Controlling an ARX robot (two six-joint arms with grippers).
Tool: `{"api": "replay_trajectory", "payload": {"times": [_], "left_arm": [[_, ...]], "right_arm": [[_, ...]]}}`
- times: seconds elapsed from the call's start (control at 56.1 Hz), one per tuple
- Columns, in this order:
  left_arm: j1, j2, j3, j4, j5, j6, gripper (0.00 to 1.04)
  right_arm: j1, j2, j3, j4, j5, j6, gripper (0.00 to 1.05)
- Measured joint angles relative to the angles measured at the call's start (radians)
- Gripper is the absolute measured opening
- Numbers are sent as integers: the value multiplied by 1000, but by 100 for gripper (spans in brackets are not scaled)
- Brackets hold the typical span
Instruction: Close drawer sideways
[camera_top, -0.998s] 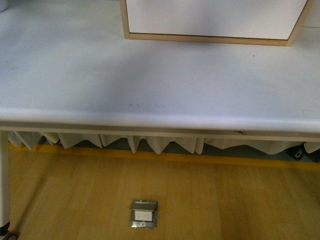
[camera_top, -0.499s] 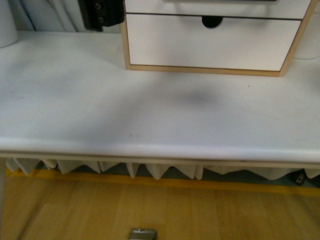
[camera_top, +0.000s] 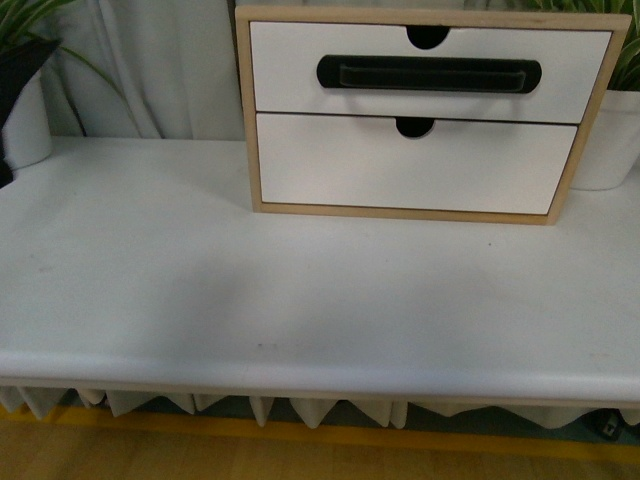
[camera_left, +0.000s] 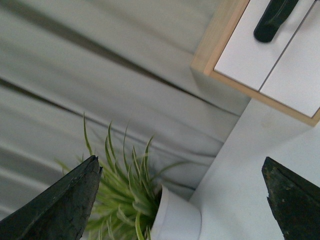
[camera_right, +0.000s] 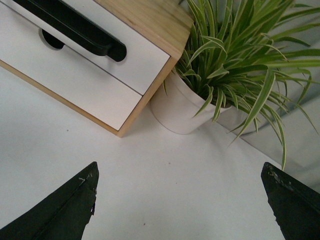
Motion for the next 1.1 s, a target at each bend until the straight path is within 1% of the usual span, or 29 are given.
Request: {"api": "replay_trajectory", "payload": {"times": [0.125, 0.16, 0.214, 0.25, 0.463, 0.481, 0.517, 0.535, 0.552, 0.57, 0.588, 0.606, 0.624, 0.659, 0.695, 0.713, 0.749, 0.82, 0.927, 0.962, 0.998, 1.034, 1.105], "left_arm": [[2, -157, -96, -79, -111, -84, 98], [11, -226, -122, -142, -159, -135, 98], [21, -289, -138, -193, -193, -193, 98], [24, -301, -138, -193, -195, -212, 98], [23, -301, -139, -196, -193, -236, 98], [24, -303, -138, -198, -191, -245, 98], [31, -317, -130, -251, -177, -317, 94], [35, -332, -124, -305, -161, -362, 91], [43, -347, -121, -357, -146, -448, 87], [51, -363, -121, -400, -135, -523, 84], [64, -383, -126, -449, -120, -636, 78], [73, -394, -132, -468, -113, -711, 75], [88, -409, -143, -481, -103, -816, 69], [113, -436, -163, -489, -83, -960, 60], [134, -461, -181, -494, -63, -1049, 51], [138, -466, -184, -495, -59, -1071, 50], [153, -486, -198, -500, -47, -1111, 43], [174, -513, -217, -509, -23, -1155, 32], [217, -575, -254, -534, 19, -1196, 5], [225, -587, -260, -541, 25, -1201, 4], [235, -600, -266, -548, 39, -1203, 4], [276, -619, -274, -560, 103, -1204, 4], [322, -642, -283, -573, 137, -1204, 4]], "right_arm": [[-14, -125, -93, 45, 50, 80, 95], [-25, -166, -119, 55, 64, 118, 95], [-40, -225, -158, 58, 73, 183, 95], [-42, -240, -161, 60, 74, 212, 95], [-42, -237, -164, 61, 74, 239, 95], [-42, -237, -164, 61, 74, 240, 95], [-45, -240, -166, 63, 60, 257, 94], [-46, -244, -170, 69, 42, 291, 91], [-37, -250, -177, 75, 45, 323, 87], [-24, -257, -188, 81, 66, 359, 84], [-10, -265, -201, 86, 77, 393, 80], [6, -278, -224, 94, 78, 438, 75], [14, -286, -239, 97, 78, 461, 72], [24, -308, -275, 108, 77, 498, 63], [26, -327, -305, 117, 78, 526, 54], [26, -334, -316, 121, 78, 533, 50], [26, -344, -333, 125, 79, 542, 45], [26, -371, -369, 132, 81, 553, 32], [26, -425, -429, 138, 81, 562, 6], [26, -434, -439, 138, 81, 561, 1], [26, -444, -448, 138, 81, 564, 1], [26, -453, -457, 138, 81, 565, 1], [26, -476, -476, 138, 81, 566, 1]]}}
